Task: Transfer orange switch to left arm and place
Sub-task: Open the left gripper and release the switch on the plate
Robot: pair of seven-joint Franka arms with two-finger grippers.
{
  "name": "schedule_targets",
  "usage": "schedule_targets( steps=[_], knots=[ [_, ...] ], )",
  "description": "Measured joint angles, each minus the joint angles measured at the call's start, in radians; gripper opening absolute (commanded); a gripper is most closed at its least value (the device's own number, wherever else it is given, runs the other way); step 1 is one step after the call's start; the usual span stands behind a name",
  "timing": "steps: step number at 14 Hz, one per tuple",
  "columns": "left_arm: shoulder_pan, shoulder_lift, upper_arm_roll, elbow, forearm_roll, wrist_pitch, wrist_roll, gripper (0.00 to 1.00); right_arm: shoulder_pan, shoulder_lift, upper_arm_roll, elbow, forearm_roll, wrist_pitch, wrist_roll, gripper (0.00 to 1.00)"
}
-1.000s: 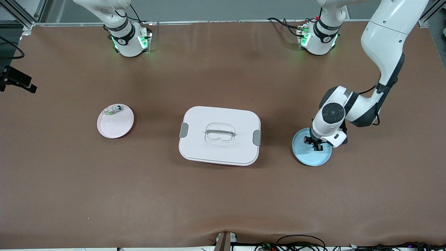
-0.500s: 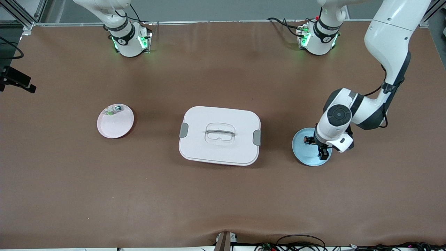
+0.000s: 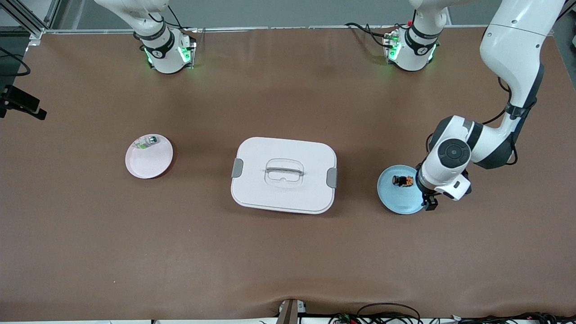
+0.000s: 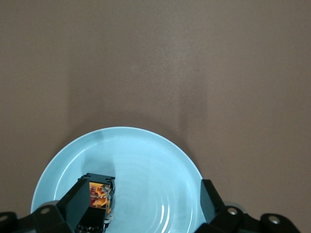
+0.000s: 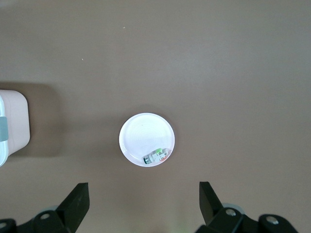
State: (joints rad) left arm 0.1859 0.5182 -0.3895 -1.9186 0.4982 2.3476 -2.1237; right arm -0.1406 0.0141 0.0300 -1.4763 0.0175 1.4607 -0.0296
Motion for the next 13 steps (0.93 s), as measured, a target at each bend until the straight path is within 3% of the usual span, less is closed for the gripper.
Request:
schedule_targets(
  steps=[8,13],
  knots=[
    [0.006,-0.123,0.009,-0.116,-0.329,0.030,0.749,1.00,0.000,0.000,0.000,0.000,0.033,-0.028,0.002,1.00],
    [0.010,-0.193,0.034,-0.195,-0.446,0.049,1.347,1.00,0.000,-0.004,-0.002,0.000,0.041,-0.025,0.002,1.00]
  ],
)
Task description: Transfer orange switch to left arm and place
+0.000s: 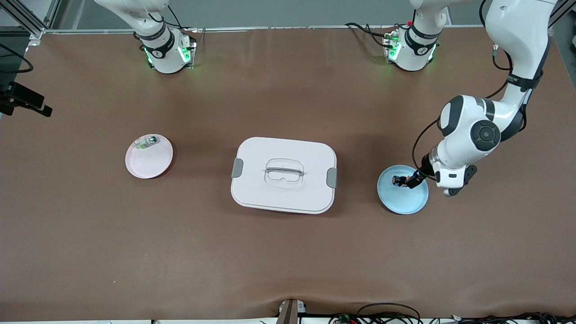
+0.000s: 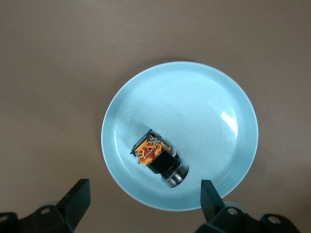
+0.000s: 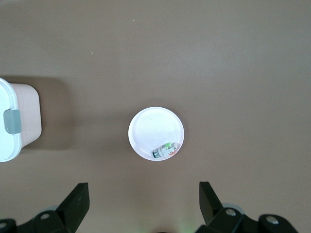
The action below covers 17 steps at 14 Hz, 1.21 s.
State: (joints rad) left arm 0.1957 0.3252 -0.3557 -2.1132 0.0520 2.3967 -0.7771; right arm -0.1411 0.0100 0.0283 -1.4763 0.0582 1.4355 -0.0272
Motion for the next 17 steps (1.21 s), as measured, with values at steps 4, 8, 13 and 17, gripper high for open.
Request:
schedule_targets(
  steps=[4,8,13,17],
  knots=[
    [0.001,-0.030,0.011,-0.023,-0.018,0.002,0.289,1.00,-0.001,-0.001,-0.002,0.000,0.000,0.011,0.000,1.00],
    [0.004,-0.064,0.029,-0.036,-0.018,0.005,0.491,1.00,-0.002,-0.001,-0.004,0.000,0.000,0.015,0.000,1.00],
    [0.020,-0.164,0.032,-0.039,-0.019,0.004,0.514,1.00,-0.003,-0.001,-0.007,0.000,0.000,0.016,0.000,1.00],
    [0.043,-0.276,0.032,-0.074,-0.019,-0.016,0.516,1.00,-0.003,-0.001,-0.007,0.000,-0.002,0.022,0.000,1.00]
  ],
)
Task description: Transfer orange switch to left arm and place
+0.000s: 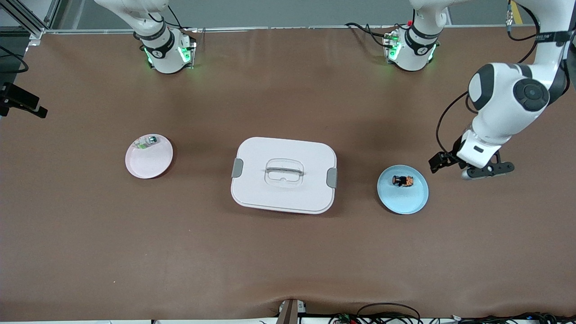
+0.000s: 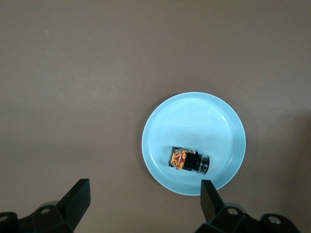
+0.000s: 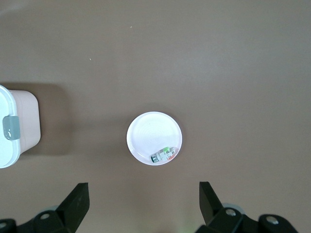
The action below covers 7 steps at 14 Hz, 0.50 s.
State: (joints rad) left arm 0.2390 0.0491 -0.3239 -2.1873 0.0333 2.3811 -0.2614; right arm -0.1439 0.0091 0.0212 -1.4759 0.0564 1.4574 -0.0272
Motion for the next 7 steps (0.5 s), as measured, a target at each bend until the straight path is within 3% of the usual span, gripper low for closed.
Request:
schedule_targets(
  steps=[3,7],
  knots=[
    [0.024,-0.084,0.000,-0.027,0.000,-0.016,0.050,1.00,0.000,0.000,0.000,0.000,-0.003,0.003,0.000,1.00],
    [0.031,-0.182,-0.001,-0.005,-0.001,-0.133,0.160,1.00,0.000,0.000,0.000,0.000,-0.003,0.004,0.000,1.00]
  ],
)
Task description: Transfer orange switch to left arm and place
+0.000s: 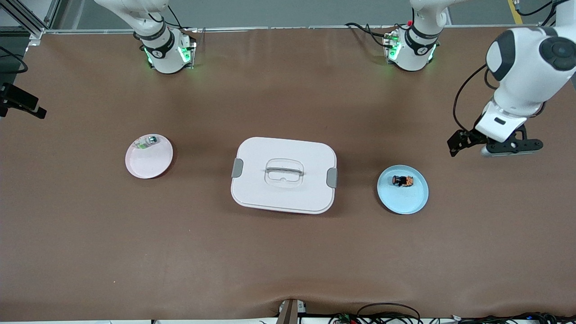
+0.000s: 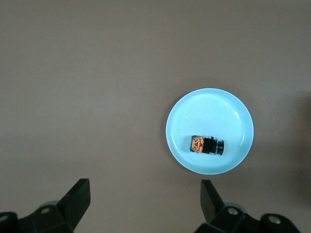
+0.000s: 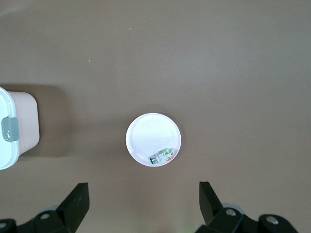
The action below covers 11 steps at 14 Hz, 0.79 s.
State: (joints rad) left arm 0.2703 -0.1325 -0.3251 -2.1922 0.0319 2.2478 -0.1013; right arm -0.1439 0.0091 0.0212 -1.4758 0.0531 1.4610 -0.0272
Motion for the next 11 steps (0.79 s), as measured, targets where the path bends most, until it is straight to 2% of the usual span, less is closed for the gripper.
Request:
schedule_targets(
  steps=[2,6,11],
  knots=[
    [0.000,-0.028,-0.001,0.061,0.000,-0.088,0.004,1.00,0.000,0.000,0.000,0.000,0.000,0.000,0.000,1.00],
    [0.000,-0.026,0.002,0.260,-0.008,-0.326,0.017,1.00,0.000,0.000,0.000,0.000,0.000,0.000,0.000,1.00],
    [0.003,-0.013,0.012,0.324,-0.028,-0.376,0.040,1.00,0.000,0.000,0.000,0.000,0.000,0.000,0.000,1.00]
  ],
)
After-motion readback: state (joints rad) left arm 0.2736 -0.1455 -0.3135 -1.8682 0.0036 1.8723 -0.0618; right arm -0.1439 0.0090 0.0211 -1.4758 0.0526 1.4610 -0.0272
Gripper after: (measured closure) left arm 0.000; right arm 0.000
